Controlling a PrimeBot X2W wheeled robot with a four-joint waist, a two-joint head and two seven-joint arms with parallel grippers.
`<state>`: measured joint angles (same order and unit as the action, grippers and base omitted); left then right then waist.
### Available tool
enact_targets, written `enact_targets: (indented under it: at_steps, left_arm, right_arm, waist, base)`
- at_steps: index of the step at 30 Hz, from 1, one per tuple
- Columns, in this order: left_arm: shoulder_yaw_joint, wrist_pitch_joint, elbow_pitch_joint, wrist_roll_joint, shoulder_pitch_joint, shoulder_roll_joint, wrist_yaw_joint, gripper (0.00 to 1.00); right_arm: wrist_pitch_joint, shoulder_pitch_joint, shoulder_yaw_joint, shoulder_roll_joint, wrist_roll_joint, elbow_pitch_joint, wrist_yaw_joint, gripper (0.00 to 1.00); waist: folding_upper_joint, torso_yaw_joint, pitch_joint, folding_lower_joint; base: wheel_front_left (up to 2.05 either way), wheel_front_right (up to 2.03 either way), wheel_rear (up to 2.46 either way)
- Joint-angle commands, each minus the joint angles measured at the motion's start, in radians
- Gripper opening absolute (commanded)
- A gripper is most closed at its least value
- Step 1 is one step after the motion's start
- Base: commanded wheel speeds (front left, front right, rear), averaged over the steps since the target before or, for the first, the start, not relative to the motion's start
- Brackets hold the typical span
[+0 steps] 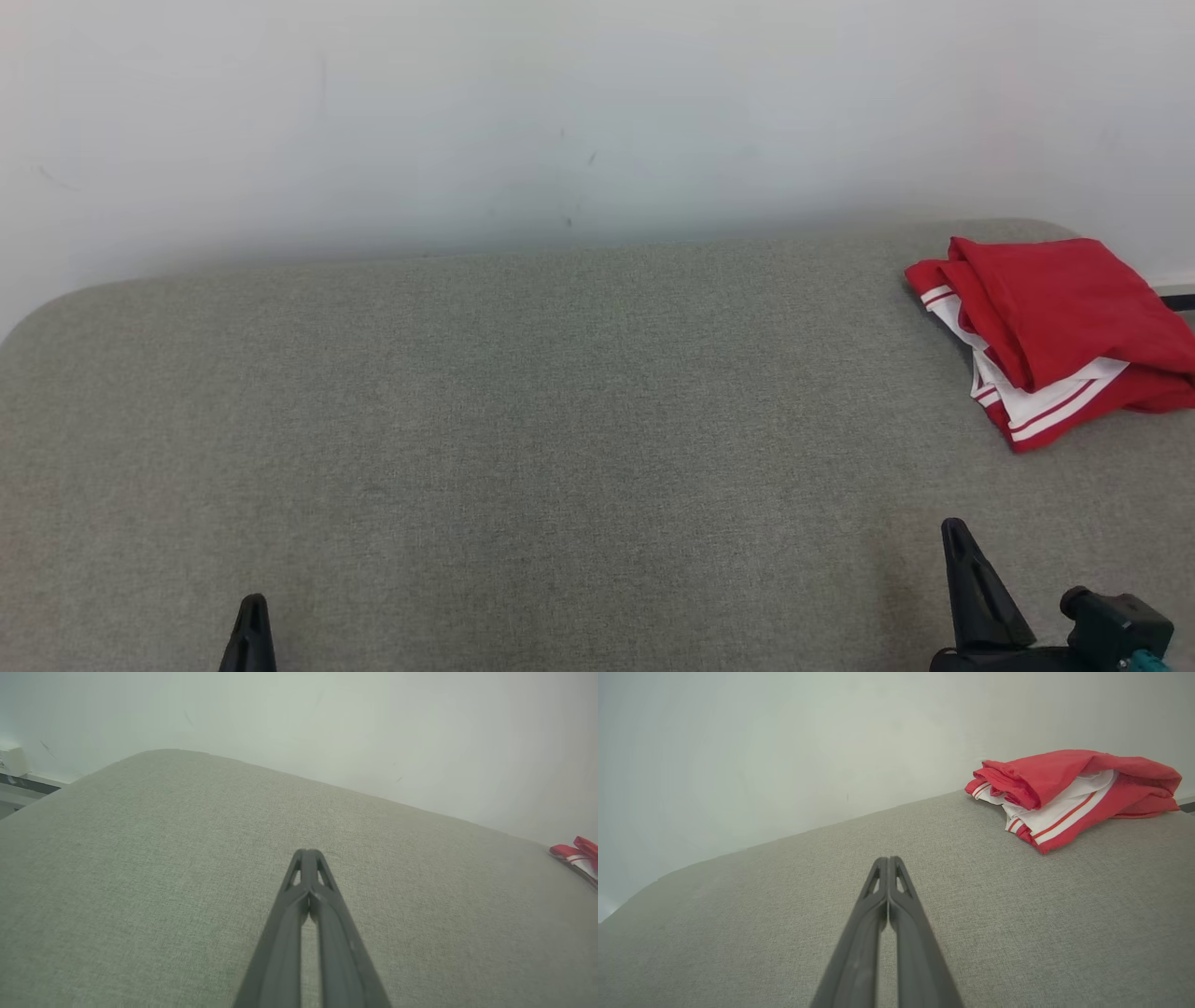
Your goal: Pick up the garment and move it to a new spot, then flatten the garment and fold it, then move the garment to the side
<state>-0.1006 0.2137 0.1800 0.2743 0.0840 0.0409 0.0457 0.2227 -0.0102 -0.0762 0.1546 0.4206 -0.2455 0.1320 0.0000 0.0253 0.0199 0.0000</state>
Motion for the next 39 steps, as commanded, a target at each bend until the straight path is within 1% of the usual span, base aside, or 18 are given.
enact_targets:
  at_steps: [1, 11, 22, 34, 39]
  left_arm:
    - [-0.004, -0.005, -0.012, 0.036, -0.029, 0.004, 0.005, 0.00]
    - [0.000, -0.046, -0.006, 0.219, -0.050, 0.005, 0.016, 0.00]
    - [-0.002, -0.090, 0.004, 0.397, -0.075, 0.006, 0.027, 0.00]
    - [-0.004, -0.133, 0.015, 0.567, -0.098, 0.007, 0.038, 0.00]
    - [-0.005, -0.146, 0.019, 0.618, -0.106, 0.007, 0.042, 0.00]
  right_arm:
    - [-0.006, 0.026, 0.010, -0.001, 0.031, 0.014, 0.000, 0.00]
    - [-0.052, 0.041, 0.035, -0.014, 0.194, 0.012, 0.000, 0.00]
    - [-0.096, 0.056, 0.059, -0.028, 0.352, 0.010, -0.001, 0.00]
    - [-0.139, 0.069, 0.082, -0.041, 0.505, 0.009, -0.001, 0.00]
    - [-0.152, 0.074, 0.089, -0.045, 0.551, 0.008, -0.001, 0.00]
  waist:
    - [0.0000, 0.000, 0.000, 0.0000]
    - [0.0000, -0.002, -0.002, 0.0000]
    - [0.0000, -0.005, -0.004, 0.0000]
    - [0.0000, -0.007, -0.006, 0.0000]
    - [0.0000, -0.008, -0.007, 0.0000]
  base:
    - [0.00, 0.00, 0.00]
    - [0.00, 0.00, 0.00]
    - [0.00, 0.00, 0.00]
    - [0.00, 0.00, 0.00]
    - [0.00, 0.00, 0.00]
